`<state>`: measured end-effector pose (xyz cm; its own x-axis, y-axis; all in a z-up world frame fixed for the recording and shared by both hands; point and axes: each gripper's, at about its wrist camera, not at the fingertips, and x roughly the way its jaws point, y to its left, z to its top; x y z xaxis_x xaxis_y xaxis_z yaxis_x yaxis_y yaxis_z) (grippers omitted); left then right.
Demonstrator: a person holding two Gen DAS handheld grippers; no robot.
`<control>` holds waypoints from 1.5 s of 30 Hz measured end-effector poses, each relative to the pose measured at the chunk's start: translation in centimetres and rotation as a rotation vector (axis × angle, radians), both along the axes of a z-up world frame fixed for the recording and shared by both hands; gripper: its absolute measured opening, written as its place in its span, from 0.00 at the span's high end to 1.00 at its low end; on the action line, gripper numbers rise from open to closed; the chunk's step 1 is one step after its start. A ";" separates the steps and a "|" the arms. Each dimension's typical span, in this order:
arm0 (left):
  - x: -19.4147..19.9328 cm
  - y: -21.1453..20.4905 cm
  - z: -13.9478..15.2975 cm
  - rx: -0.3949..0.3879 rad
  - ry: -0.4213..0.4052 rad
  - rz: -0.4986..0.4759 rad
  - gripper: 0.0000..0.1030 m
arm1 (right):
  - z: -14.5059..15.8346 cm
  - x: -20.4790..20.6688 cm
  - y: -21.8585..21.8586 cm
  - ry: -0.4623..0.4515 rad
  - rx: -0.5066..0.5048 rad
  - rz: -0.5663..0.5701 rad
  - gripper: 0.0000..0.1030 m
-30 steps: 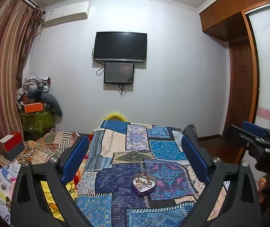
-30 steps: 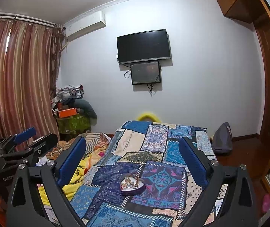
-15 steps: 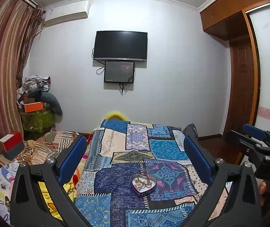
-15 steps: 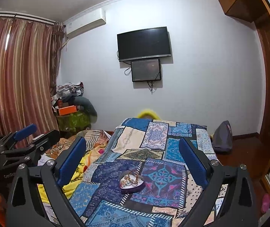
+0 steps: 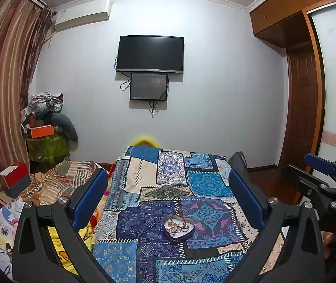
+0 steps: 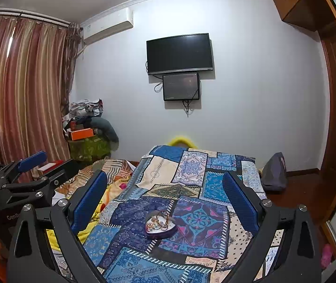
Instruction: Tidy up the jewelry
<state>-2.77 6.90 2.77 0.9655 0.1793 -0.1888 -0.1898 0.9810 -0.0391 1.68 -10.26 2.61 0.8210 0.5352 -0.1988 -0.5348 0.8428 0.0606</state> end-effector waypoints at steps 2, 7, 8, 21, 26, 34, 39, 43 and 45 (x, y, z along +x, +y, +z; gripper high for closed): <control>0.0 -0.1 0.0 0.001 0.001 0.001 0.00 | -0.1 0.1 0.0 0.005 0.002 0.000 0.05; 0.2 -0.1 -0.1 -0.001 0.005 0.001 0.00 | -0.1 0.2 -0.1 0.009 0.002 -0.003 0.05; 0.2 -0.1 -0.1 -0.002 0.005 0.001 0.00 | -0.1 0.3 -0.1 0.008 0.002 -0.003 0.05; 0.2 -0.3 -0.1 0.001 0.007 -0.007 0.00 | 0.1 0.4 -0.2 0.011 0.004 -0.005 0.05; 0.3 -0.4 -0.1 0.002 0.008 -0.009 0.00 | 0.1 0.4 -0.2 0.012 0.003 -0.004 0.05; 0.4 -0.5 0.0 -0.006 0.008 -0.041 0.00 | -0.1 0.5 -0.2 0.012 0.003 -0.006 0.05; 0.4 -0.3 -0.1 -0.020 0.011 -0.053 0.00 | -0.1 0.5 -0.2 0.011 0.003 -0.007 0.05; 0.4 -0.3 0.0 -0.015 0.018 -0.056 0.00 | -0.1 0.5 -0.3 0.011 0.003 -0.009 0.05; 0.4 -0.4 0.0 -0.013 0.018 -0.055 0.00 | -0.1 0.5 -0.3 0.011 0.003 -0.009 0.05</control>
